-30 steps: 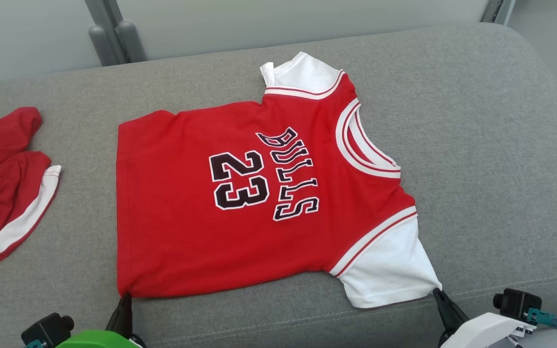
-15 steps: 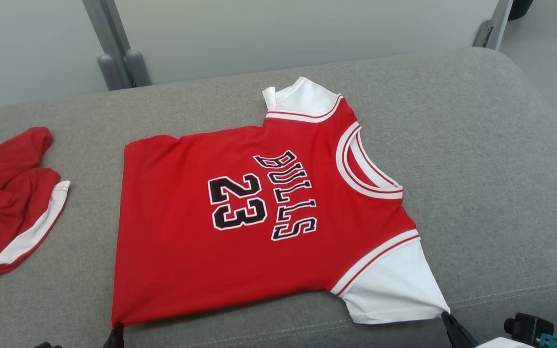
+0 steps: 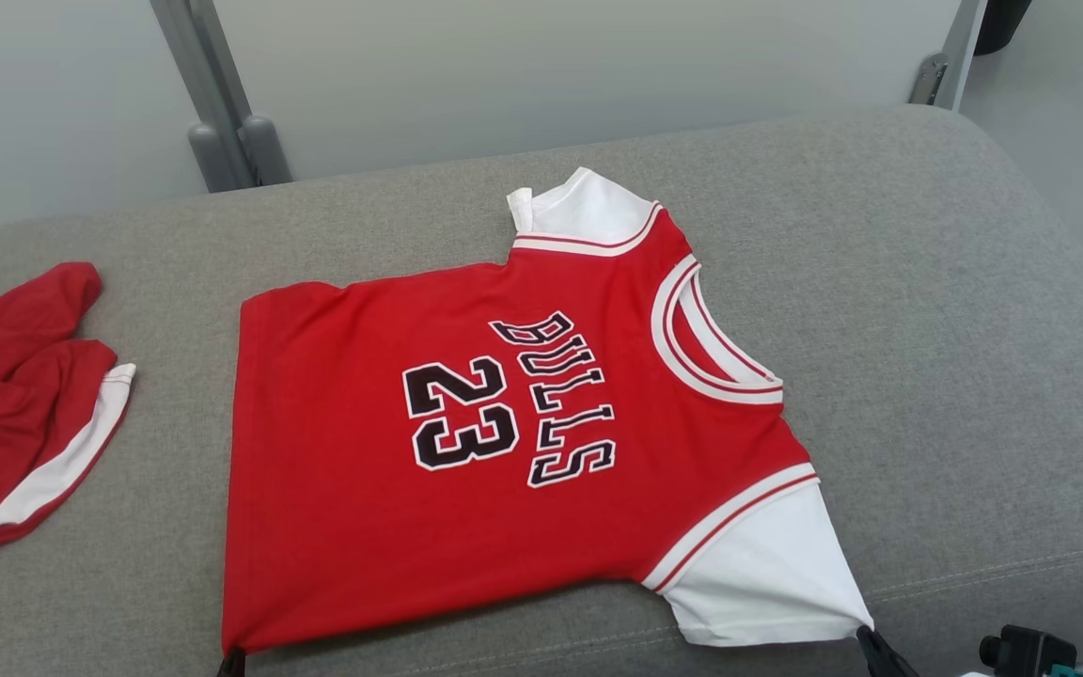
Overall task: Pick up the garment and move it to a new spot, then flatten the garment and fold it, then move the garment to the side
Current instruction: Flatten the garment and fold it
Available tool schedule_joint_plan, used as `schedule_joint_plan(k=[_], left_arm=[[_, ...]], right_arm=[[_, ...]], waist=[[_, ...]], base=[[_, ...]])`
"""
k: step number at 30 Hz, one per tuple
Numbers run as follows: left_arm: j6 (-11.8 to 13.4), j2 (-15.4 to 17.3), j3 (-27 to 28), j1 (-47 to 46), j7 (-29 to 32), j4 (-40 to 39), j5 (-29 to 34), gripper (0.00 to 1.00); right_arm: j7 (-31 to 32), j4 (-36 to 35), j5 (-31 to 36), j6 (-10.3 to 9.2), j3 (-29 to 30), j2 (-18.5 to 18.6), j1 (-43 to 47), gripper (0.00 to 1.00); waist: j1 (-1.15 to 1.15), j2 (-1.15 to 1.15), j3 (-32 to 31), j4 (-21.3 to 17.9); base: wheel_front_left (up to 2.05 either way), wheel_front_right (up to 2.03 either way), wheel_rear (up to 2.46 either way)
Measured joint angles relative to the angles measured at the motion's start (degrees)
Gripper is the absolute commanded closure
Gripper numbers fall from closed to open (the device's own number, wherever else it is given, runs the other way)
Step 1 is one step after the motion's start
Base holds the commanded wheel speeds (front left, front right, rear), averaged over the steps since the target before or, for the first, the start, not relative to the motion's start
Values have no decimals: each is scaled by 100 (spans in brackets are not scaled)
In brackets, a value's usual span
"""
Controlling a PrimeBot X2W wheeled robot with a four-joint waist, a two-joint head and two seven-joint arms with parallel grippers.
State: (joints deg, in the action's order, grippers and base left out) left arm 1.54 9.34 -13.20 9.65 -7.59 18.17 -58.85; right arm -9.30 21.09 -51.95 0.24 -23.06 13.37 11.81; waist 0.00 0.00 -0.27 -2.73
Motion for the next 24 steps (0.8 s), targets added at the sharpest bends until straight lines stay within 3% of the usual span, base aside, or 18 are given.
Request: schedule_joint_plan(k=[2, 3, 5, 6, 7, 8, 9, 18, 24], left_arm=[[31, 2, -3, 0, 0, -1, 5, 100], [48, 2, -2, 0, 0, -1, 5, 92], [49, 2, -2, 0, 0, -1, 5, 64], [52, 2, -2, 0, 0, -1, 5, 53], [56, 2, -2, 1, 0, -1, 5, 46], [56, 2, -3, 1, 0, -1, 5, 13], [56, 1, -3, 2, -1, -2, 7, 0], [71, 101, -9, 12, -110, -36, 245, 0], [157, 372, 3, 38, -398, -210, 715, 0]], right_arm=[[35, -21, 4, -26, -16, 15, 3, 100], [36, -31, 4, -32, -16, 18, 5, 98], [37, -49, 4, -42, -16, 22, 8, 58], [45, -63, 5, -43, -15, 23, 9, 14], [45, -76, 7, -83, -15, 24, 9, 1], [45, -90, 8, -85, -15, 25, 9, 0], [45, -102, 10, -88, -13, 27, 10, 0], [-91, -310, 123, -294, 127, 142, 34, 0], [-269, -446, 721, -447, 111, 474, 63, 0]], waist=[[0, 0, -4, 4], [0, 0, -6, 6], [0, 0, -8, 11], [0, 0, -8, 13], [0, 0, -8, 15], [0, 0, -8, 17], [0, 0, -9, 19], [0, 0, -18, 16], [0, 0, -84, -7]], base=[[0, 0, 0], [0, 0, 0], [0, 0, 0], [0, 0, 0], [0, 0, 0], [0, 0, 0], [0, 0, 0], [0, 0, 0], [0, 0, 0]])
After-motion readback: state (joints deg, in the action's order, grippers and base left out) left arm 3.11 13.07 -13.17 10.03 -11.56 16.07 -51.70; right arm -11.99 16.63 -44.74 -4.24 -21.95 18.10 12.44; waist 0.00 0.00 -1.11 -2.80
